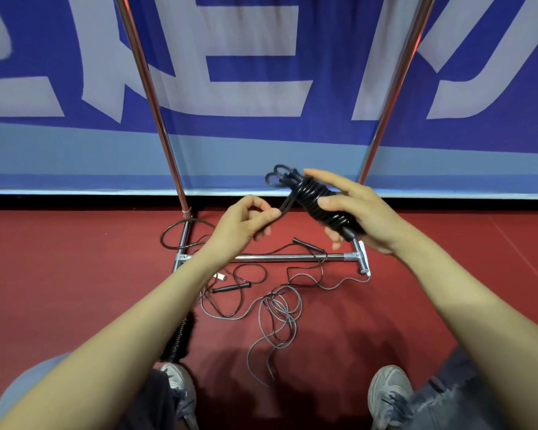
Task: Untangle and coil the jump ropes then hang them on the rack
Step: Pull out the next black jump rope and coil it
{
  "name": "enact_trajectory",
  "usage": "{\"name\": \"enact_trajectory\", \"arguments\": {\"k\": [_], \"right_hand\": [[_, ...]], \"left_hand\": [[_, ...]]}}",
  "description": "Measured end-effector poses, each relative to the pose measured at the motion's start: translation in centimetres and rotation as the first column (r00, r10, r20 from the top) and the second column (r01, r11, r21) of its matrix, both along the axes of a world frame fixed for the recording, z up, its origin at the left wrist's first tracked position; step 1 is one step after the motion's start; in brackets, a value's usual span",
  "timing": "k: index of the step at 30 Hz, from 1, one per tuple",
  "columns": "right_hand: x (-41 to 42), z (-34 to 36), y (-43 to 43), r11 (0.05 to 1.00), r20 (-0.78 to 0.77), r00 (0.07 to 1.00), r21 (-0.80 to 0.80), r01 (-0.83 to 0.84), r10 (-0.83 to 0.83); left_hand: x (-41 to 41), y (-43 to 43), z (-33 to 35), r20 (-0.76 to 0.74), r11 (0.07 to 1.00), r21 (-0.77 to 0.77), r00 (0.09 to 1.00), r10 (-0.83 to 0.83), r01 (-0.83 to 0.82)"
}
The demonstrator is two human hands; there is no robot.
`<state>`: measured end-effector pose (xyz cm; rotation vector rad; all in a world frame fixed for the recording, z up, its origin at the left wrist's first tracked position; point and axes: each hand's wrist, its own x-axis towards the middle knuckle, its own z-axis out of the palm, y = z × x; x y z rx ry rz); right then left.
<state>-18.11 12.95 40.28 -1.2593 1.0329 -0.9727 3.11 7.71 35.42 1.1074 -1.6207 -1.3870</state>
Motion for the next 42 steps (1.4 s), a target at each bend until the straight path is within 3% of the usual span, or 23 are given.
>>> {"name": "enact_trajectory", "arguments": {"k": [3,5,9,12,16,19,24,30,32,35,38,42], "right_hand": [[-0.4,-0.1,0.7,0.955,0.010,0.963,0.123,-0.270,0.271],[-0.6,-0.1,1.1,0.904,-0.001,0.922,0.201,-0.378,0.386],[-0.5,-0.2,1.1,0.798,-0.119,0.825,0.359,-0.484,0.553],[0.3,-0.8,1.0,0.764,-0.260,0.749,0.445,-0.466,0.609],[1.1,-1.9,0.6,0.870,-0.516,0.714,0.397,-0.291,0.474],[1.6,-2.8,0.2,0.951,-0.673,0.675,0.255,-0.174,0.303],[0.9,-2.6,-0.7,0.998,-0.643,0.765,0.058,-0.003,0.040],[1.1,-2.8,-0.7,0.997,-0.665,0.743,-0.076,0.032,-0.075],[1.0,-2.7,-0.7,0.989,-0.661,0.738,-0.137,0.063,-0.139],[0.8,-2.5,-0.7,0.970,-0.631,0.739,-0.201,0.137,-0.236],[0.0,-2.5,-1.2,0.944,-0.587,0.739,-0.222,0.246,-0.331],[-0.3,-2.3,-1.4,0.933,-0.539,0.762,-0.203,0.296,-0.359]], "left_hand": [[0.9,-0.7,-0.4,0.098,0.989,-0.070,0.988,-0.121,0.128],[1.2,-0.7,-0.4,0.076,0.962,-0.014,0.960,-0.270,0.271],[1.2,-0.5,0.6,-0.028,0.887,0.223,0.912,-0.409,0.404],[0.8,-0.9,0.7,0.091,0.899,0.241,0.914,-0.397,0.366],[-0.8,-0.5,0.6,0.177,0.986,0.096,0.972,-0.153,0.138],[-2.0,0.9,0.4,0.283,0.988,-0.145,0.959,-0.004,0.047],[-2.2,2.1,1.2,0.243,0.893,-0.448,0.967,0.072,0.046],[-1.9,2.6,0.1,0.305,0.727,-0.676,0.944,0.126,0.121],[-2.1,2.5,-0.1,0.277,0.736,-0.673,0.948,0.157,0.075],[-2.6,2.7,0.4,0.086,0.841,-0.533,0.983,0.159,-0.090],[-2.9,3.0,0.6,-0.002,0.895,-0.421,0.987,0.161,-0.147],[-2.9,2.7,0.8,-0.131,0.979,-0.142,0.983,0.131,-0.150]]}}
